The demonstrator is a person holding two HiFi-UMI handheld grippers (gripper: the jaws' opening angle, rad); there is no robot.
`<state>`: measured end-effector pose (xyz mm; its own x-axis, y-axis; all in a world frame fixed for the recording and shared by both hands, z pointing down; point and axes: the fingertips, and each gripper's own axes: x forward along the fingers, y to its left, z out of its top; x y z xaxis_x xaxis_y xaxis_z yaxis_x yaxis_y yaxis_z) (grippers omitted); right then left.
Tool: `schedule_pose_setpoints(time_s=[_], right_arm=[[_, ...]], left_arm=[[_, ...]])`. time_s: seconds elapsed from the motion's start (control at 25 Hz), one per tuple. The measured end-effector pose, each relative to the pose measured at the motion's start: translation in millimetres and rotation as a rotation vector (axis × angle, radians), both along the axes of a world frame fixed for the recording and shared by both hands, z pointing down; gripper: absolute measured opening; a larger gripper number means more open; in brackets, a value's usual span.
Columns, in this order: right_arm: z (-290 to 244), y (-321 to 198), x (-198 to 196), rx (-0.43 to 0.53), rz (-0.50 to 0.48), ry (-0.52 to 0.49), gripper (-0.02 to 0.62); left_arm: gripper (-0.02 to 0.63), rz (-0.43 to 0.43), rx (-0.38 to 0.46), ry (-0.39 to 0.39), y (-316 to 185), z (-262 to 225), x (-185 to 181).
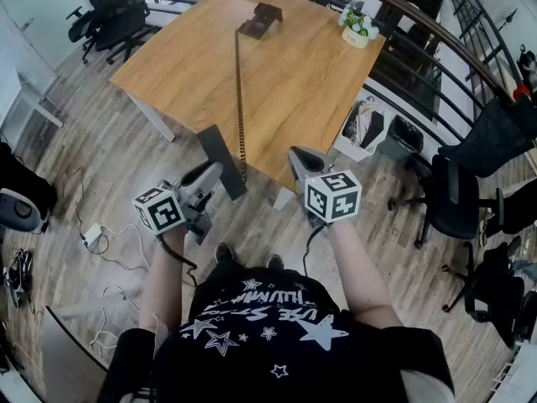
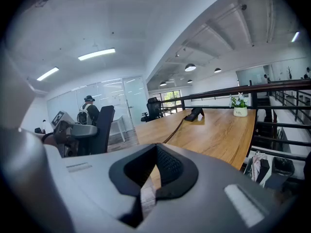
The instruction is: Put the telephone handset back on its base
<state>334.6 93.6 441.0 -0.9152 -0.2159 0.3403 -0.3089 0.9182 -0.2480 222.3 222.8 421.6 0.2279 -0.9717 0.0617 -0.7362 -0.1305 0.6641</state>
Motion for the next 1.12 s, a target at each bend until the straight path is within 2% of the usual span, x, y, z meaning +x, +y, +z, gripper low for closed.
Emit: schedule_pose_setpoints(time_s=[0.44,0.64,0.88,1.12], right_arm=[[5.6,12.9,-22.8,-0.008,0.046,0.021,0.001],[1.6,18.7,-42.9,-0.034,0.116,-0.006,0.002],[-7.8,31.7,-77.5,-0.019,0.179,-0.023,0.002],[-3.0,45.0,-97.1,-0.02,0.226,-0.006,0.002]], left_arm=[[0.077,0.048,0.011,0.001,7.5,0.7,-20.5],[0.077,0.071,0.034,0.036,18.7,-4.6,-46.5],[0.077,0.113,0.047,0.048,34.8,-11.9,-87.8],[0.077,0.144,0.062,0.053,41.3,-17.7,-117.9]])
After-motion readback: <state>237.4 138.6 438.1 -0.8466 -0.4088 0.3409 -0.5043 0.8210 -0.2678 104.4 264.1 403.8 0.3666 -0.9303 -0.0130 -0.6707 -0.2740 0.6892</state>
